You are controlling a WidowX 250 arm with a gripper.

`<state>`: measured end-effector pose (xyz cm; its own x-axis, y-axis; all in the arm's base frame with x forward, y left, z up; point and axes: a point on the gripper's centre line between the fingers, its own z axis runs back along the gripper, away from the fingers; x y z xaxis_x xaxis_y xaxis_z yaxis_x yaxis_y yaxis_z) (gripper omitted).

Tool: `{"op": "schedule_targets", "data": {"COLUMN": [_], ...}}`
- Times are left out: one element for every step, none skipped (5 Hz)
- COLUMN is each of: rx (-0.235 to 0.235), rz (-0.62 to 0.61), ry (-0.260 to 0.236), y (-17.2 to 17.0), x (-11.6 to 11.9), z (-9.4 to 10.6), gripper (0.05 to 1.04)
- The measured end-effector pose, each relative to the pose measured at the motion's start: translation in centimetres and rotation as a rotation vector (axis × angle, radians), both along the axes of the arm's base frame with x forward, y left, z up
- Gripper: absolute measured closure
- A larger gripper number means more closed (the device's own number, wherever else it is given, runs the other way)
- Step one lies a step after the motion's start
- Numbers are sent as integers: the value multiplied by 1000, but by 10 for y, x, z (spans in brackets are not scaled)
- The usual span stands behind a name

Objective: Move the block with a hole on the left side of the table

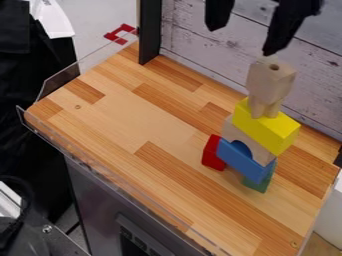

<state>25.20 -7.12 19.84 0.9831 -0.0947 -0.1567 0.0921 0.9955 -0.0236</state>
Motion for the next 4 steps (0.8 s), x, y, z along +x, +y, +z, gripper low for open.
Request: {"op": "schedule_targets", "data": {"rx": [0, -13, -12, -13], "rz": [-14, -3, 10, 22], "ry": [19, 33, 67, 89], "y": [-7, -11, -13, -14], "x": [0, 0, 2, 4], "z": [-5, -10, -19, -25], "gripper": [84, 84, 84, 84]}}
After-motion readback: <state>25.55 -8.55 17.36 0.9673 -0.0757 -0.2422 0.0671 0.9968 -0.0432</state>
